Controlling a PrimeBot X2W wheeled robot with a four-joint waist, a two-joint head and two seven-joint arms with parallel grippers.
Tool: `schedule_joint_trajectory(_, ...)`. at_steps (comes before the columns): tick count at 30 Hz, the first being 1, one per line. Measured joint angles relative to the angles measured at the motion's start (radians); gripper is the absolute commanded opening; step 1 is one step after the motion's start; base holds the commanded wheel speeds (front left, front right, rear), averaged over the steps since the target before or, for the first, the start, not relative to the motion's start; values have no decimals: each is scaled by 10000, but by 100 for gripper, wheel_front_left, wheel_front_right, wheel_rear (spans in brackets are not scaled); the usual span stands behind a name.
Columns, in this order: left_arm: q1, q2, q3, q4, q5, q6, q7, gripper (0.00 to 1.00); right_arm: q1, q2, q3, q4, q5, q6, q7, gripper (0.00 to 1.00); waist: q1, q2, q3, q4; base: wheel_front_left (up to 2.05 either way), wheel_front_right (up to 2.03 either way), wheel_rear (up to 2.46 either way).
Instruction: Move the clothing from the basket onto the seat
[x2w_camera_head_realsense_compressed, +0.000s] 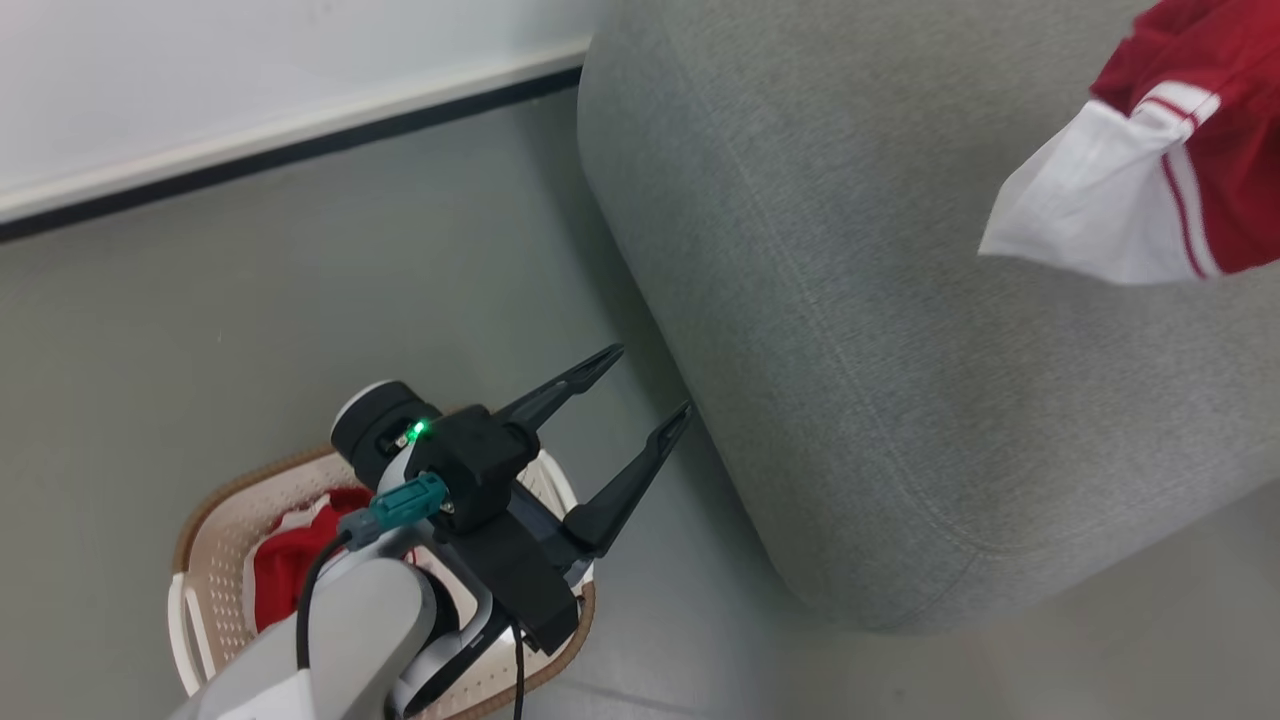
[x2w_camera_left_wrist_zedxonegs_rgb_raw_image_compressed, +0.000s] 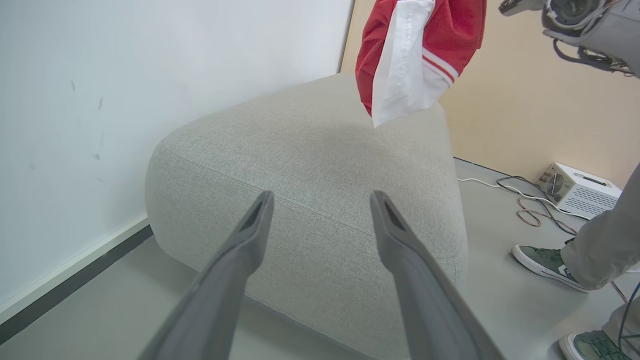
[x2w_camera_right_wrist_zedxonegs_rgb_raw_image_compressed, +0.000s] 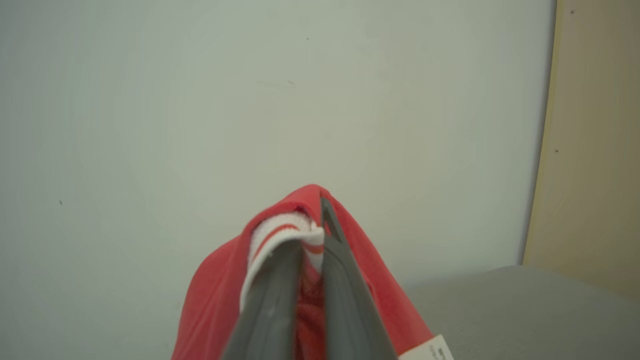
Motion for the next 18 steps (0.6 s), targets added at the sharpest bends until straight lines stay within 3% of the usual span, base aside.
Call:
schedule_joint_trajectory(9, -777, 130, 15, -767, 98, -82, 410, 100, -1587, -646, -525, 671, -4, -63, 81, 0, 0, 0, 1205, 547, 0, 0, 0)
schedule_joint_trajectory(15, -1097, 422, 188, -1034, 127, -88, 577, 100, -2143, -815, -708, 1110, -192, -504, 73, 0, 0, 1, 2048, 855, 0, 0, 0)
schedule_joint_trajectory(18, -1177, 548, 276, -982, 127, -161, 573, 100, -2106, -779, -550, 1910, -433, -677, 71, 0, 0, 1, 2433, 980, 0, 0, 0)
